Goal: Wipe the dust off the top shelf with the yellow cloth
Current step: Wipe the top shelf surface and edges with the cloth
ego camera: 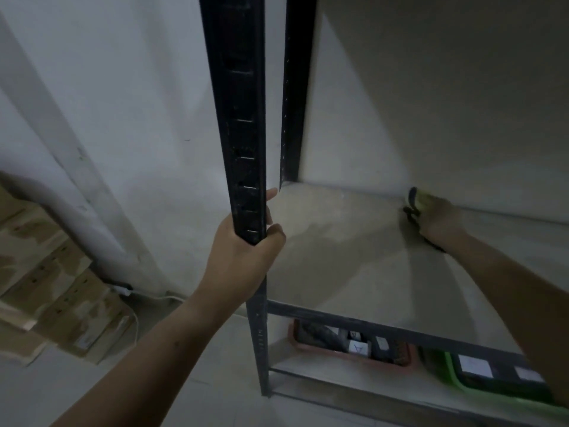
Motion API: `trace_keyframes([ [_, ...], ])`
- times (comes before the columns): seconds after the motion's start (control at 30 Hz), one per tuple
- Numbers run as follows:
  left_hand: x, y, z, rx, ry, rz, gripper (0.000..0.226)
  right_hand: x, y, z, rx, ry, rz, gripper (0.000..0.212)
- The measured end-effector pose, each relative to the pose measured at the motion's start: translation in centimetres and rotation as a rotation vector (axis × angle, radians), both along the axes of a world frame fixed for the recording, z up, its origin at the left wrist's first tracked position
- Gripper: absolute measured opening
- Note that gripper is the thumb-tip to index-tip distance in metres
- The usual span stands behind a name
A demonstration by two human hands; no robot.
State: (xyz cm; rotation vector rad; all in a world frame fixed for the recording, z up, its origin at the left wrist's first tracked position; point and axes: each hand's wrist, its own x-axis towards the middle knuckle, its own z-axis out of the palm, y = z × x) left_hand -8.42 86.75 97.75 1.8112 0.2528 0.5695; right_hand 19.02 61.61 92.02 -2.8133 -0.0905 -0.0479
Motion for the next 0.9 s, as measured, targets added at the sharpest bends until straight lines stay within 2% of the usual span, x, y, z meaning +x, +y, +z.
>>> trace_keyframes([
  [0.07, 0.1, -0.1, 0.1, -0.001, -0.011, 0.0, 0.037, -1.0, 3.2, -0.7, -0.043, 0.006, -0.056, 0.044],
  [0.17, 0.2, -0.1, -0.1, 0.001, -0.005, -0.009, 0.037, -3.2, 9.3, -0.9, -0.027, -0.107, 0.063, 0.058],
  [0.23, 0.3, 0.1, -0.4, -0.002, -0.018, -0.005, 0.028, -5.5, 14.0, -0.7, -0.086, -0.104, 0.197, 0.042],
  [0.3, 0.3, 0.2, -0.4, -0.016, -0.031, 0.004, 0.013, -8.7, 18.1, 0.5, 0.086, 0.039, 0.479, 0.032],
  [0.37, 0.3, 0.3, -0.5, -0.028, -0.028, 0.002, 0.02, -11.8, 19.9, 2.3, 0.432, 0.272, 0.686, 0.026],
  [0.43, 0.2, 0.3, -0.4, -0.04, -0.014, -0.002, 0.025, -12.2, 18.8, 3.4, 0.601, 0.322, 0.755, 0.031],
  [0.47, 0.1, 0.4, -0.4, -0.038, -0.013, -0.011, 0.024, -12.1, 17.7, 4.0, 0.597, 0.271, 0.718, 0.028],
  [0.57, -0.1, 0.3, 0.0, 0.005, 0.003, -0.02, 0.027, -9.1, 10.7, 4.2, 0.464, 0.016, 0.499, 0.057],
  [0.63, 0.0, 0.3, -0.1, 0.016, 0.024, -0.011, 0.021, -7.8, 4.4, 3.3, 0.312, -0.029, 0.276, 0.058],
  [0.7, 0.0, 0.2, -0.1, 0.023, 0.028, 0.012, 0.029, -7.8, -0.2, 1.8, 0.166, 0.003, 0.122, 0.055],
  [0.8, -0.1, 0.1, 0.0, 0.021, 0.013, 0.025, 0.037, -10.6, -1.4, -1.0, 0.054, -0.009, 0.128, 0.05],
  [0.9, 0.0, 0.1, 0.0, 0.008, 0.021, 0.018, 0.038, -15.1, 3.1, -1.8, 0.006, -0.083, 0.149, 0.043],
])
